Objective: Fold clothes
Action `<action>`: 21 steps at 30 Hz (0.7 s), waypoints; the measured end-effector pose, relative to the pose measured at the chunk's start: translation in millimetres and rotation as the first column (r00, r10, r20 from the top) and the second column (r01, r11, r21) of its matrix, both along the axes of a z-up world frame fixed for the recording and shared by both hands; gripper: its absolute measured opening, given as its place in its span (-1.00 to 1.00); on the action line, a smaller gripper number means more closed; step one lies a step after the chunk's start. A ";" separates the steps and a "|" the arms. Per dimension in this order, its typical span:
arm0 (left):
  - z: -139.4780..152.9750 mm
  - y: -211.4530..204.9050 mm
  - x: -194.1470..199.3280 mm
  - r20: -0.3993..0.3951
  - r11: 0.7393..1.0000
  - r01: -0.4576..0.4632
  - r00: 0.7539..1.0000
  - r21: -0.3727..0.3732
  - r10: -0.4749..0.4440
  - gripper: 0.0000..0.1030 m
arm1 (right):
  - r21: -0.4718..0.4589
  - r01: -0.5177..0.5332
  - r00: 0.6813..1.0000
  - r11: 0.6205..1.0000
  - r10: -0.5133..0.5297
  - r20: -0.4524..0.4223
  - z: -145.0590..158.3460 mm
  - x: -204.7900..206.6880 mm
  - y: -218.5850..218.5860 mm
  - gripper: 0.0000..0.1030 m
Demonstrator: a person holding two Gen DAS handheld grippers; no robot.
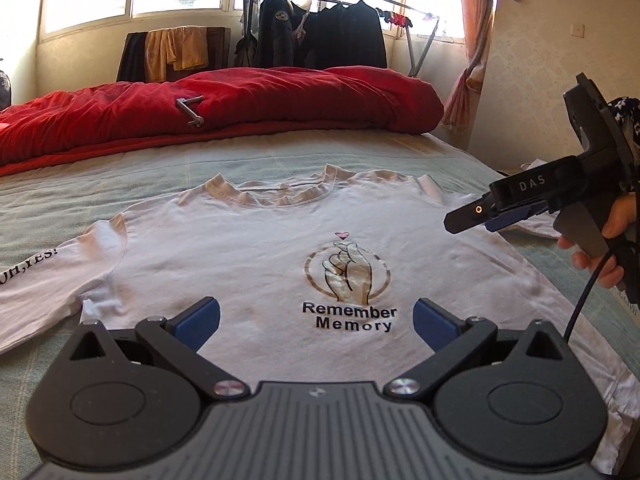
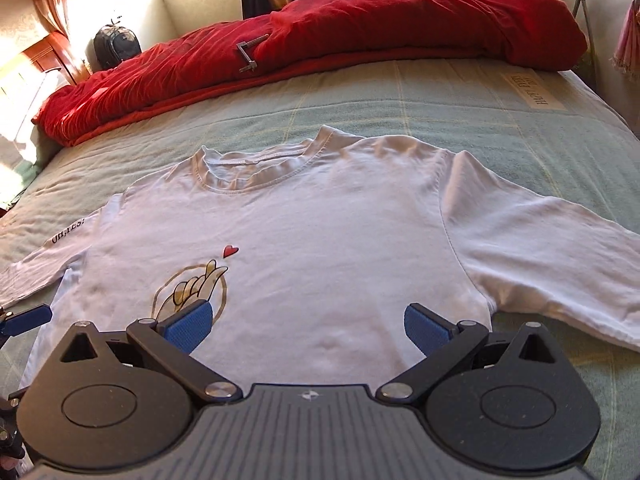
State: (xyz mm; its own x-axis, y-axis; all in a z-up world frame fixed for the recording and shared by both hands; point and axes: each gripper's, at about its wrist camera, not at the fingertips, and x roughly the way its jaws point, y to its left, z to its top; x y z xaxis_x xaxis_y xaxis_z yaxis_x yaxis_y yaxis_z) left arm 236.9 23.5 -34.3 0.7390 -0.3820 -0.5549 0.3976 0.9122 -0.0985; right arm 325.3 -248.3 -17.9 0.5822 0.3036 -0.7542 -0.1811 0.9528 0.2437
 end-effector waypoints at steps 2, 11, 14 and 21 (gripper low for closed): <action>0.0 0.2 -3.6 0.007 1.000 0.005 1.000 -0.006 -0.005 0.99 | 0.006 0.005 1.000 1.000 -0.005 -0.011 -4.8 -7.5 1.3 1.00; 2.0 -3.7 -12.1 0.016 0.998 0.066 0.998 -0.014 -0.065 0.99 | -0.091 0.040 0.999 0.995 -0.041 -0.014 -42.0 5.3 17.6 1.00; -1.4 -7.2 -12.3 0.007 0.997 0.073 0.997 -0.008 -0.073 0.99 | -0.125 0.056 0.998 0.991 -0.055 0.014 -40.4 18.9 19.6 1.00; -6.5 -10.9 -13.4 -0.007 0.996 0.085 0.996 0.003 -0.085 0.99 | -0.016 0.098 0.994 0.995 -0.097 0.058 -13.8 5.1 15.3 1.00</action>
State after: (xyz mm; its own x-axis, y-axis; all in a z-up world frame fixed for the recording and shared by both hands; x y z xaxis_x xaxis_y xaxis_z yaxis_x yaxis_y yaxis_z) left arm 223.5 12.6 -40.8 0.7000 -0.4415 -0.5613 0.4733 0.8754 -0.0982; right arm 330.4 -233.0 -31.7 0.6508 0.2294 -0.7237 -0.1005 0.9709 0.2174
